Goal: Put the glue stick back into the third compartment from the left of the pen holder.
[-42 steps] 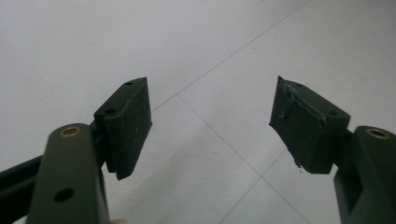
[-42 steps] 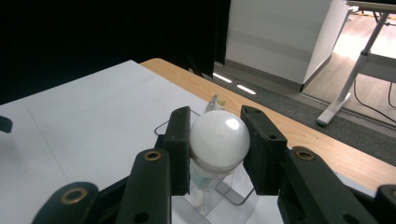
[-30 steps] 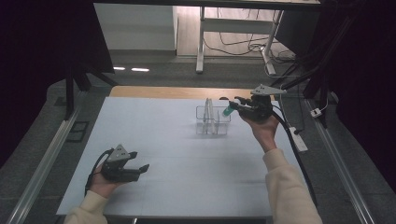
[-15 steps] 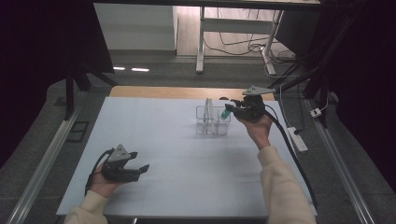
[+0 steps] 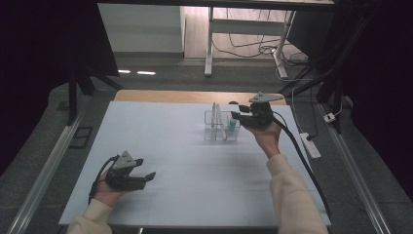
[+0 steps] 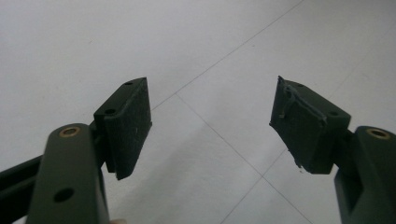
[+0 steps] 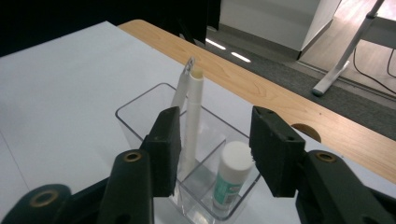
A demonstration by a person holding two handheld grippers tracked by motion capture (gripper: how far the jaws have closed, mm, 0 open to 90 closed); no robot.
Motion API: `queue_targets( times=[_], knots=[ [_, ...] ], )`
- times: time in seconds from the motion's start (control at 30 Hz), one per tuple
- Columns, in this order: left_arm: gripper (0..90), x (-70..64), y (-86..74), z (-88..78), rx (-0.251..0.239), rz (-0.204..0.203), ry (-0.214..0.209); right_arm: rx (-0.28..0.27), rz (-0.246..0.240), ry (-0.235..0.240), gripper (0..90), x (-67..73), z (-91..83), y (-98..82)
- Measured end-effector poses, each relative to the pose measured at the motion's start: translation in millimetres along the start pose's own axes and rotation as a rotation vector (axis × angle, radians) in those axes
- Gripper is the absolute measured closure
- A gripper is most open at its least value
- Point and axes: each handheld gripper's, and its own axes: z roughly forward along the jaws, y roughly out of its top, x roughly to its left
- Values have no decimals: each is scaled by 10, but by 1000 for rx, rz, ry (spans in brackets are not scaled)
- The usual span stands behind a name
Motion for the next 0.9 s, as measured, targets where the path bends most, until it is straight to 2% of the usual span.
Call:
queue_targets(
  times=[0.53, 0.9],
  knots=[
    [290, -2, 1, 4, 3, 1, 2, -15, 14, 32, 466, 51, -182, -239],
    [289, 1, 0, 10, 5, -2, 1, -3, -9, 43, 444, 135, -340, -481]
  ],
)
